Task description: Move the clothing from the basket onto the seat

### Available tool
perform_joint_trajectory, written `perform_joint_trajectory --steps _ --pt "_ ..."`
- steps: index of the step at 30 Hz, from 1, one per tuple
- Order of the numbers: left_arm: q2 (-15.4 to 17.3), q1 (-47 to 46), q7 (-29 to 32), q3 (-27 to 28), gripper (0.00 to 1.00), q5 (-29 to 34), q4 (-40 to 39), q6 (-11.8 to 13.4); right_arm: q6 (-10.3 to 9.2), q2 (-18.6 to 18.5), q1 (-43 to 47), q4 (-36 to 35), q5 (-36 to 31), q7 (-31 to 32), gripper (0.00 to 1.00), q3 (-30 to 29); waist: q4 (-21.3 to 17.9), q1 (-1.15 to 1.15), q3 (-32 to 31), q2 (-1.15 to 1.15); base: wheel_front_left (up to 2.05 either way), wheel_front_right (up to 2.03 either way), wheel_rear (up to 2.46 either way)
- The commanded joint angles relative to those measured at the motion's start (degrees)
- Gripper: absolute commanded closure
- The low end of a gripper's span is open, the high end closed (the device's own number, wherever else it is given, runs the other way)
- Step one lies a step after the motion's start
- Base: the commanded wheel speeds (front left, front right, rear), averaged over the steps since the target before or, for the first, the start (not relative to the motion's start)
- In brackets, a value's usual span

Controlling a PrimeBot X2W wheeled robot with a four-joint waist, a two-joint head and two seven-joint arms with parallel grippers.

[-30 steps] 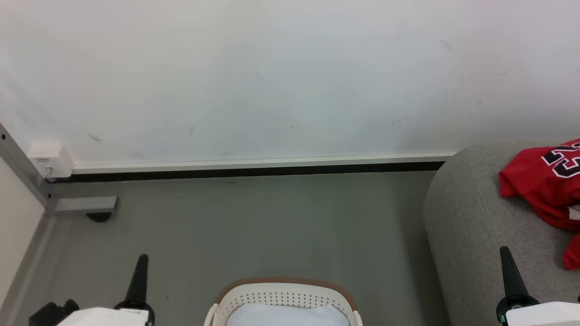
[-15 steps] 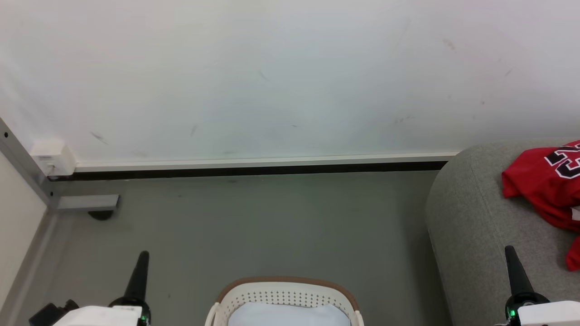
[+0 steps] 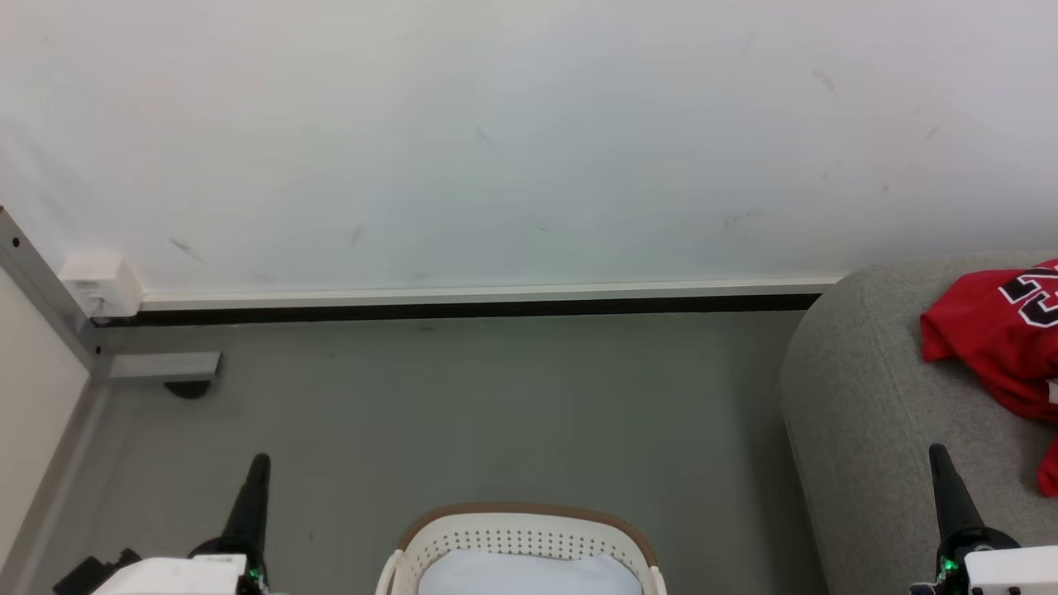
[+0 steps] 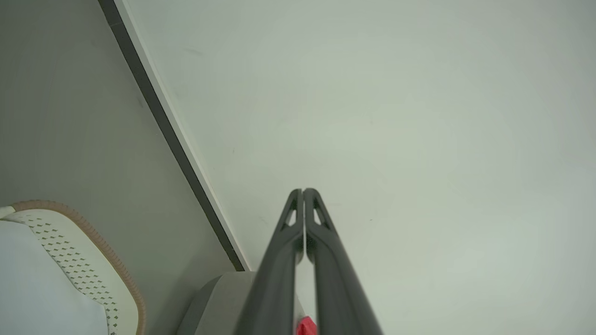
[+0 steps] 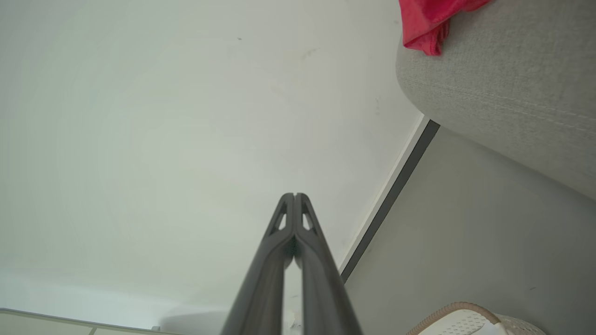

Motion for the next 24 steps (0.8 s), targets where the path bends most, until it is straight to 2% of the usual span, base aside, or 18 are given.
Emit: perform_joint_trajectory --steps 1,24 --pt "0.0 -0.9 0.4 0.3 1.0 -1.6 0.0 -0.5 -0.09 0.0 -0.9 -0.5 1.2 0.2 1.0 -0.4 0.0 0.0 0.0 0.0 0.0 0.0 0.0" --pt "-0.8 -1.6 3.3 1.7 1.0 -10.8 0.7 -1.6 -0.12 0.4 -1.1 -0.5 10.6 3.2 1.0 -2.5 0.7 0.0 0.3 0.0 0.0 0.0 0.0"
